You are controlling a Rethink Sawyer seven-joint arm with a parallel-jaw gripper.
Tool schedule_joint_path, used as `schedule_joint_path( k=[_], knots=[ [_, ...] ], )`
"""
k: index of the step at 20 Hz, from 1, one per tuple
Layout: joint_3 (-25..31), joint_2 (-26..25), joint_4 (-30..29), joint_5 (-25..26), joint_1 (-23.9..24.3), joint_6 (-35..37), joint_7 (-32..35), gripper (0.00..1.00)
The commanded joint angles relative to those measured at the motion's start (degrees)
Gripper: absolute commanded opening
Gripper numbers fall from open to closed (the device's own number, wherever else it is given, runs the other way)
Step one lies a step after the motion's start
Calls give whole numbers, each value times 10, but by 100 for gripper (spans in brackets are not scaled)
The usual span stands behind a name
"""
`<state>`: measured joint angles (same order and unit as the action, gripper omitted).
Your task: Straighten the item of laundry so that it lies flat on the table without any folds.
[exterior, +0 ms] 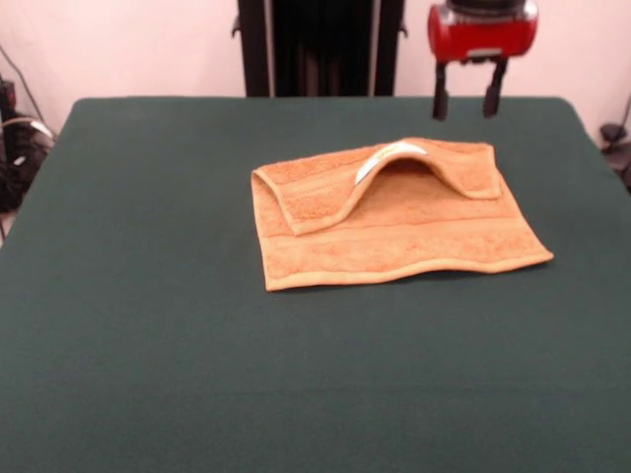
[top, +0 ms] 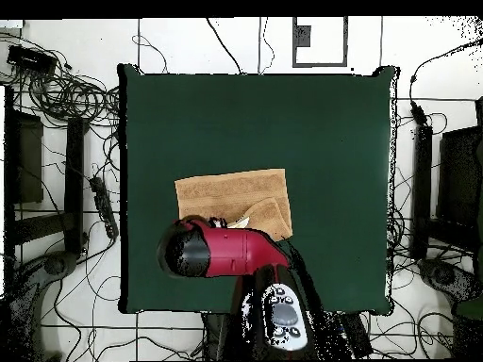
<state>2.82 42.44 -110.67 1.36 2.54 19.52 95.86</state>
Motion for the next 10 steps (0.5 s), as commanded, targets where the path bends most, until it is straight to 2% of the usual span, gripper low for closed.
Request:
schedule_joint_path(
  k=[1, 5, 10],
  knots=[
    [26, -73, 80, -15, 3, -9, 79, 100],
    [32, -78, 92, -13, 10, 3, 72, 100],
    [30, -78, 76, -11, 11, -14, 83, 100]
  ],
)
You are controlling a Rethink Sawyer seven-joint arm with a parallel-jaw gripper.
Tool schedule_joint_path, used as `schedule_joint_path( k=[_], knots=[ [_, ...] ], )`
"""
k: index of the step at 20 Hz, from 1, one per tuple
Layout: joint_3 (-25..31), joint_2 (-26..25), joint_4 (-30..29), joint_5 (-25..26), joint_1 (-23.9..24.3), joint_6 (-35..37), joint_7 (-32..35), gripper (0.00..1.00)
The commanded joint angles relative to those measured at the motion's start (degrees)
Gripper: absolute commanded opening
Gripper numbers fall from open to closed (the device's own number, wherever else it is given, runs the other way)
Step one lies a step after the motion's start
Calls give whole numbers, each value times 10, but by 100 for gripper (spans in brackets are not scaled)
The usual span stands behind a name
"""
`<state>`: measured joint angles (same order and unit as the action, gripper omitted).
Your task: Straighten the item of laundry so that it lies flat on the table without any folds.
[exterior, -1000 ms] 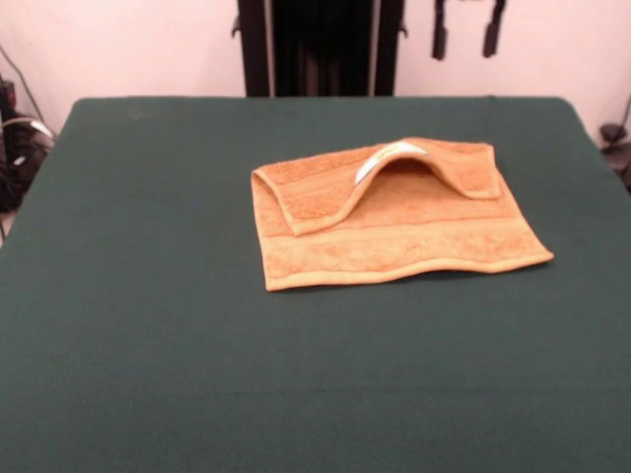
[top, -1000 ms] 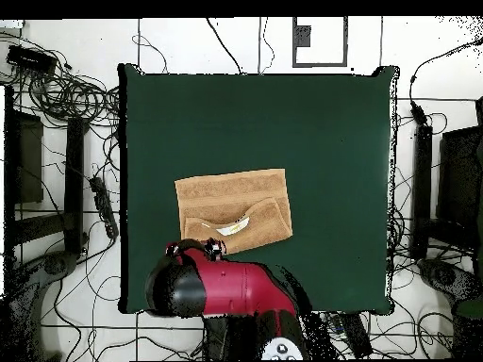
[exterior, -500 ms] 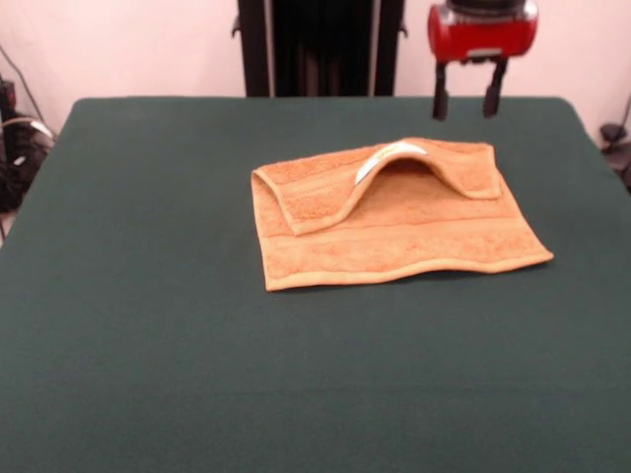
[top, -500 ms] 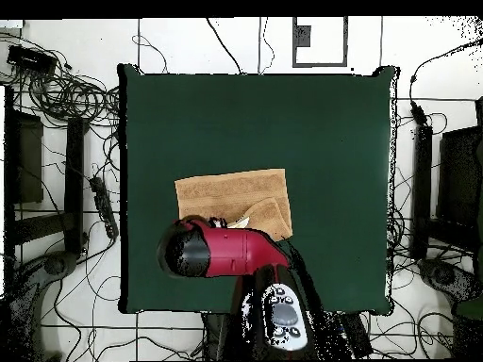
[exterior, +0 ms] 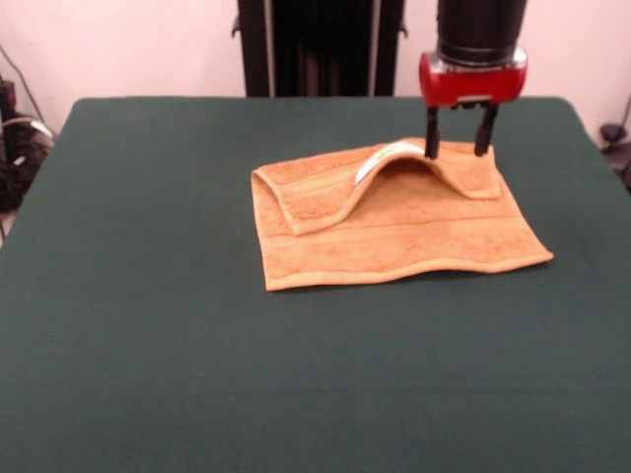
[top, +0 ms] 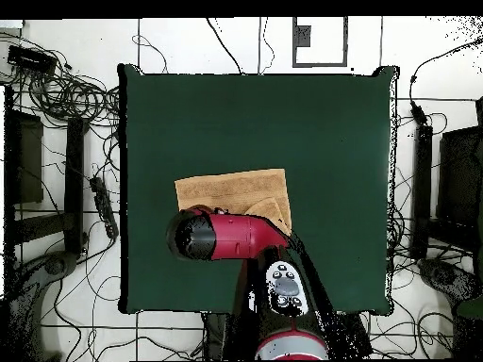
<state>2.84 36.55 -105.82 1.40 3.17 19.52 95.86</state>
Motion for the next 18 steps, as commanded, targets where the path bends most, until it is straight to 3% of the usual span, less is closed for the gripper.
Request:
schedule_joint_path(
  k=[1, 11, 18],
  knots=[
    [30, -18, 22, -12, 5, -19, 86, 100],
    [21, -28, 8, -1, 5, -25, 83, 100],
    [34, -67, -16, 22, 38, -87, 73, 100]
  ],
)
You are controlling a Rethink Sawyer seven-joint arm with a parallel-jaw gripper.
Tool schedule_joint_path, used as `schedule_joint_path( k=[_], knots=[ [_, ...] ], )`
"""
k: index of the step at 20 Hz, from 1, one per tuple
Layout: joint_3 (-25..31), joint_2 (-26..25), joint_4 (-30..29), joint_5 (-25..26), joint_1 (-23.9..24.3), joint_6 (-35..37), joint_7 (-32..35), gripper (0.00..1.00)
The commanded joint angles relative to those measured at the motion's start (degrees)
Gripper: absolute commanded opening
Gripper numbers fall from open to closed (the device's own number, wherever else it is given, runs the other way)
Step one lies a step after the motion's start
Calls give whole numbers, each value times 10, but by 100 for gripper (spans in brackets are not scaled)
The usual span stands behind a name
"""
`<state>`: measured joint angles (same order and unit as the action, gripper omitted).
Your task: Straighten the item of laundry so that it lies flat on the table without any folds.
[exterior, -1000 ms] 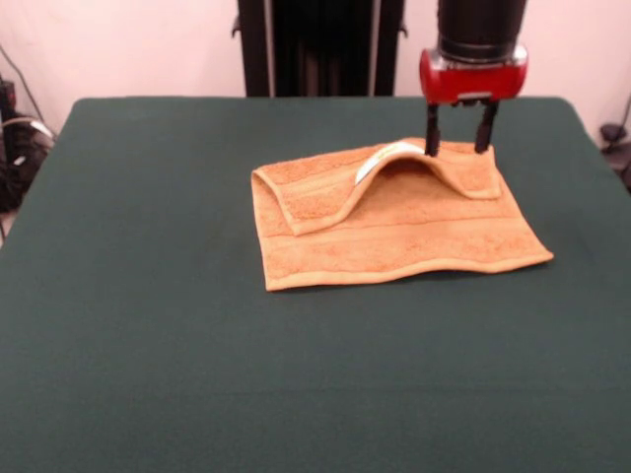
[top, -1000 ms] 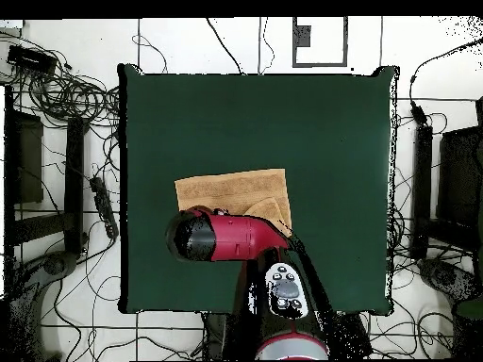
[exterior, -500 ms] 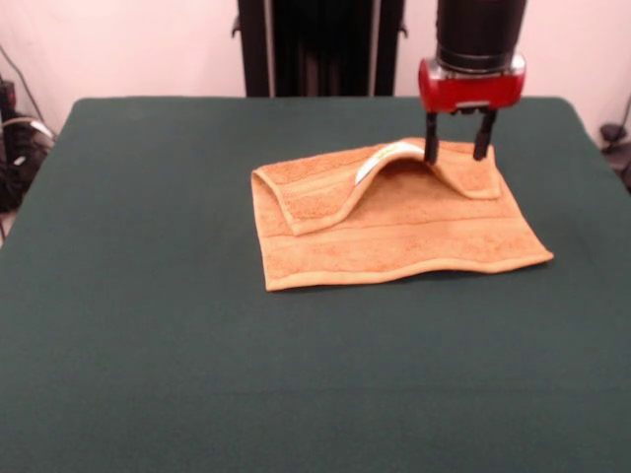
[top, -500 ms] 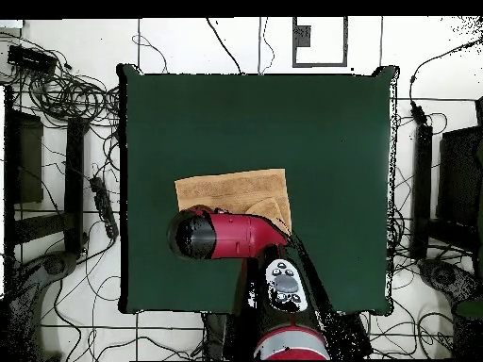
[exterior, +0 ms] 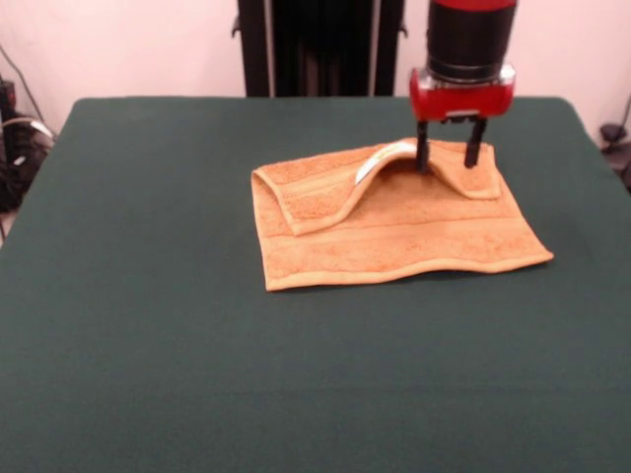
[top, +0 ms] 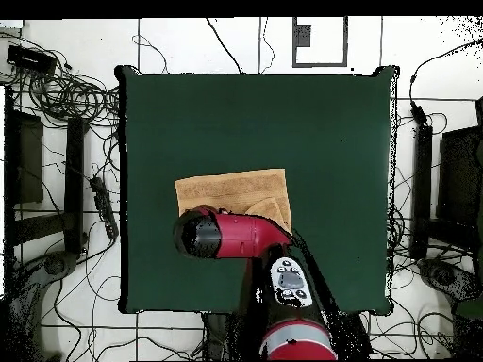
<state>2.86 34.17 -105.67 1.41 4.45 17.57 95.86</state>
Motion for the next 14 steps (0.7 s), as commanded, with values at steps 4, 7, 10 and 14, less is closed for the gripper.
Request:
schedule_joint_path(
  k=[4, 7, 10, 14],
  knots=[
    [33, -55, -21, 29, 32, -89, 76, 100],
    [25, -47, -30, 35, 31, -95, 79, 100],
    [21, -31, -51, 42, 36, -101, 81, 100],
    [20, -31, -53, 46, 42, -100, 82, 100]
  ],
)
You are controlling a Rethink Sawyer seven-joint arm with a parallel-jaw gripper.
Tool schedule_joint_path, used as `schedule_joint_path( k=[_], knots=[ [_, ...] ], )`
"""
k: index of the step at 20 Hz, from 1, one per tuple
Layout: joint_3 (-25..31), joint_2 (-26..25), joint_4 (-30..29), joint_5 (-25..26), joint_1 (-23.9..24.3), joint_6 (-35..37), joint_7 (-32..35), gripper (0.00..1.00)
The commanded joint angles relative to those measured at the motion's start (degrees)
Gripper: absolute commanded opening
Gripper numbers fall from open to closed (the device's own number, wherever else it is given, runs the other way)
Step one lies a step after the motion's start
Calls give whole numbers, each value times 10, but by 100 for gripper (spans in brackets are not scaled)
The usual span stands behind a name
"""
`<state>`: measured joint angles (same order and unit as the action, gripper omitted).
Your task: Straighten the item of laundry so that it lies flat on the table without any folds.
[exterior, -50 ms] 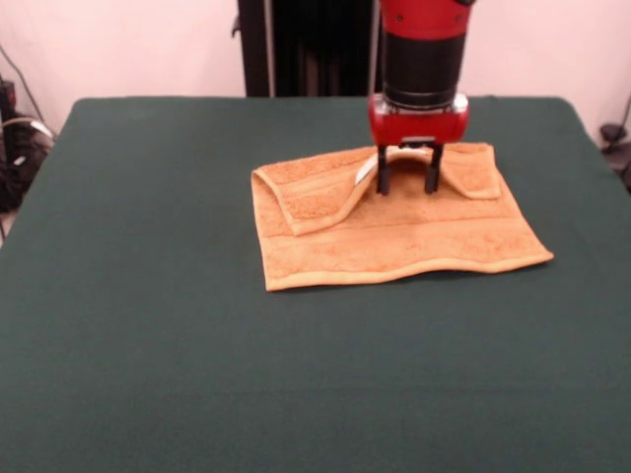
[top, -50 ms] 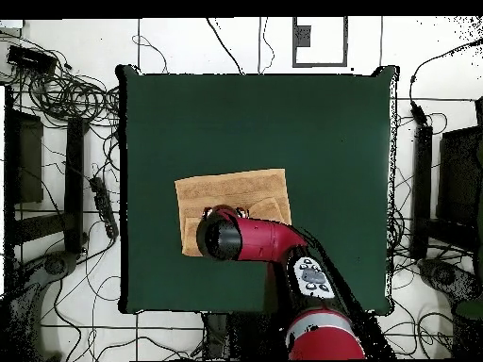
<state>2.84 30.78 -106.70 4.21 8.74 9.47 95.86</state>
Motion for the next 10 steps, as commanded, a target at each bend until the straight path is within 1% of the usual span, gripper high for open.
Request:
schedule_joint_path(
  k=[1, 10],
  knots=[
    [19, 5, -46, 18, -1, -20, 84, 100],
    [-2, 62, -139, 24, -14, -24, 105, 100]
  ],
)
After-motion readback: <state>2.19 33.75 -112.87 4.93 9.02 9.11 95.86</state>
